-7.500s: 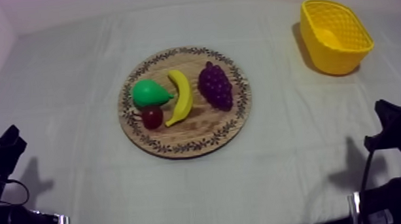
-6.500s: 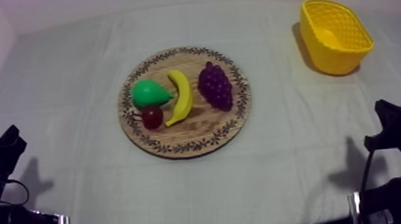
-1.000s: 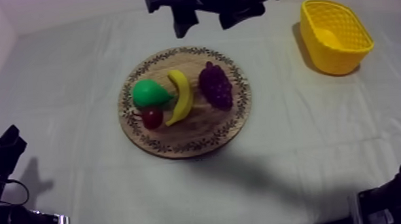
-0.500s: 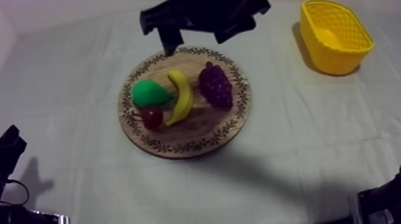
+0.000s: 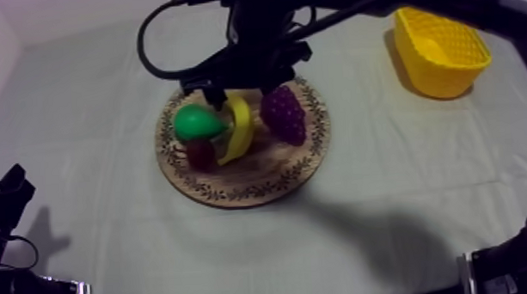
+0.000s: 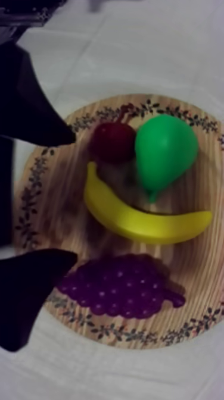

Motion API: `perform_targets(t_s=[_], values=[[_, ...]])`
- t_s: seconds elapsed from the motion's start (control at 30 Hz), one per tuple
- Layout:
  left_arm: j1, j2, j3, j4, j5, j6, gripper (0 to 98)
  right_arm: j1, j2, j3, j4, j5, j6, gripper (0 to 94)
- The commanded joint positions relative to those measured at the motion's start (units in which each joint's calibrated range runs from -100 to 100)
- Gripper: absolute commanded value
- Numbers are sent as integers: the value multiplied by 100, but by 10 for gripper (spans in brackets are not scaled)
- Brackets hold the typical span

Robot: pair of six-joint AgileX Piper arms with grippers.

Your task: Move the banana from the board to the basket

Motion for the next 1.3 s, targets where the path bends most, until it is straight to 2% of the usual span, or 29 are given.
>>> perform_targets(t_s=[0.0, 0.53, 0.73, 0.97, 1.07, 1.2, 1.27], values=[[-1, -5, -1, -3, 0, 1, 1, 20, 406, -136, -16, -33, 13, 470], [-1, -5, -1, -3, 0, 2, 1, 144, 1716, -689, -11, -417, 74, 394], [-1, -5, -1, -3, 0, 2, 1, 212, 1919, -800, 14, -479, 101, 457], [-1, -5, -1, -3, 0, 1, 1, 243, 2119, -905, 12, -528, 127, 442], [-1, -5, -1, -3, 0, 2, 1, 240, 2185, -915, 7, -576, 157, 380], [-1, -5, -1, -3, 0, 0, 1, 241, 2227, -887, 21, -698, 178, 203], [-1, -5, -1, -3, 0, 1, 1, 244, 2160, -802, 34, -740, 166, 145]])
